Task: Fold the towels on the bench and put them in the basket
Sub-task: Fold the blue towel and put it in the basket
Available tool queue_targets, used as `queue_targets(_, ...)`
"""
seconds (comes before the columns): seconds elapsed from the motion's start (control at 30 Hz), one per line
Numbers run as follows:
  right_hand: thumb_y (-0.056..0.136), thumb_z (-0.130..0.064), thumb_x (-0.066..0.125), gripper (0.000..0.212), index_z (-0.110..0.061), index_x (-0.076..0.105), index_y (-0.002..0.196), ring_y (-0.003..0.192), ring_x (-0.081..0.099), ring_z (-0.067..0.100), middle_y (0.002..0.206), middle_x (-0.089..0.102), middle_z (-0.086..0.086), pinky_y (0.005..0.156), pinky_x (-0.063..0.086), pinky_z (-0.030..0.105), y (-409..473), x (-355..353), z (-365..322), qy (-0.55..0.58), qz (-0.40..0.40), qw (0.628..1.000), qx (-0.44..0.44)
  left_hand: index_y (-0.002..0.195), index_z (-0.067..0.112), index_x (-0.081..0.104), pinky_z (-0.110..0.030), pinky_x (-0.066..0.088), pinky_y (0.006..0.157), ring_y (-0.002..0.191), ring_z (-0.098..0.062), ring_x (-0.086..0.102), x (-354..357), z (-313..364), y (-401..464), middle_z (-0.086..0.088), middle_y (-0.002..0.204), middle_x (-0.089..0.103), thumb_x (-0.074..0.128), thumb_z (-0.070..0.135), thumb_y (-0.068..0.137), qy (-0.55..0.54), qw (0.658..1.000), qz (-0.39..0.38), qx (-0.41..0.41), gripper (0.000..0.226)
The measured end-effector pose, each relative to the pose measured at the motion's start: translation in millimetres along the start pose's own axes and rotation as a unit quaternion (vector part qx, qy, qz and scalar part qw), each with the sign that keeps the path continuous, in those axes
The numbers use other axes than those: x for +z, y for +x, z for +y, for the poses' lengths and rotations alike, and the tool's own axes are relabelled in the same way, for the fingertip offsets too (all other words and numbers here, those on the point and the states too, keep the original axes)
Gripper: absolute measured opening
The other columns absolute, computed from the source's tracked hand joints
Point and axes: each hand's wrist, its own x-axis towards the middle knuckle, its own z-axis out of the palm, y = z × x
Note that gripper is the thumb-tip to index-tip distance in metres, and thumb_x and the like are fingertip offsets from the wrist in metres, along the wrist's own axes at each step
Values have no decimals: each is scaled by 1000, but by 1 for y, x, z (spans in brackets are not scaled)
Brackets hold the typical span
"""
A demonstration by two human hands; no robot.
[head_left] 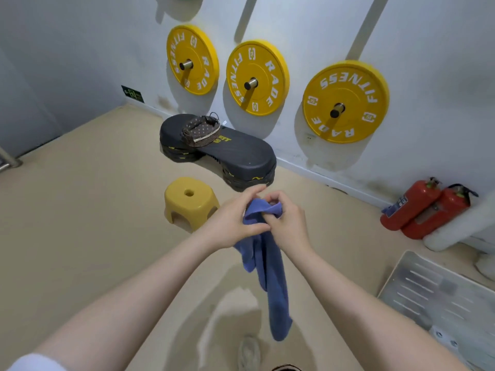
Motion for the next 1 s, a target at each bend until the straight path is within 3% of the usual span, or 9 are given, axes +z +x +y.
queue_targets(0.2, 77, 0, 56, 24, -24, 53, 75, 73, 54, 15, 76, 62, -3, 65, 42, 27, 104, 4, 2, -50, -2, 999, -8, 122, 20, 51, -20, 41, 78, 97, -7, 51, -38, -25, 109, 5, 113, 59, 67, 19, 80, 70, 996, -2, 50, 45)
queue_targets(0.33, 78, -2, 60, 25, -25, 52, 72, 70, 52, 9, 73, 59, -7, 61, 40, 19, 179, 15, 10, -41, 18, 999, -5, 107, 15, 53, -22, 30, 64, 89, -15, 53, -63, -52, 193, 1, 101, 61, 60, 17, 84, 139, 986, -46, 76, 25)
queue_targets(0.43, 80, -2, 61, 28, -27, 52, 71, 72, 52, 10, 74, 59, -7, 62, 41, 15, 241, 25, 20, -7, 32, 999, 26, 102, 16, 55, -25, 35, 66, 84, -13, 52, -89, -71, 257, 4, 95, 60, 61, 23, 85, 154, 980, -83, 90, 19)
queue_targets(0.57, 87, -6, 58, 22, -28, 57, 91, 96, 59, 14, 102, 63, -1, 81, 49, 26, 318, 39, 30, 115, 0, 991, 69, 89, 16, 60, -10, 39, 55, 65, 5, 52, -132, -94, 330, 11, 75, 58, 65, 19, 83, 60, 985, -132, 88, 9)
queue_targets(0.67, 90, -31, 51, 26, -32, 56, 116, 116, 56, 14, 122, 60, -4, 96, 47, 34, 370, 51, 40, 183, -79, 975, 100, 79, 25, 58, -11, 41, 60, 65, 5, 52, -161, -111, 377, 13, 74, 59, 62, 10, 85, -29, 985, -160, 64, 16)
queue_targets(0.8, 89, -25, 56, 18, -24, 64, 105, 98, 64, 8, 103, 70, -7, 88, 51, 29, 422, 69, 51, 200, -130, 957, 164, 77, 27, 59, -12, 44, 48, 56, 5, 54, -188, -133, 429, 16, 63, 59, 55, 8, 89, -159, 978, -132, -8, 23)
queue_targets(0.87, 90, -18, 58, 14, -14, 67, 100, 89, 66, 10, 100, 72, 3, 83, 53, 31, 455, 73, 59, 163, -113, 963, 181, 78, 26, 58, -16, 47, 49, 58, 1, 56, -200, -148, 456, 14, 65, 60, 53, 8, 91, -175, 977, -115, -43, 23)
queue_targets(0.93, 89, -15, 59, 19, -1, 65, 99, 84, 63, 18, 101, 68, 20, 84, 52, 48, 494, 72, 67, 101, -68, 977, 175, 81, 24, 57, -17, 46, 54, 67, -7, 56, -207, -171, 485, 9, 74, 60, 51, 1, 89, -161, 980, -96, -72, 25)
queue_targets(1.0, 87, -18, 60, 21, 2, 63, 95, 81, 60, 22, 97, 66, 24, 82, 50, 51, 533, 68, 71, 38, -20, 988, 148, 96, 23, 56, -16, 45, 68, 89, -11, 57, -210, -192, 515, 6, 93, 61, 56, 1, 86, -139, 982, -88, -98, 24)
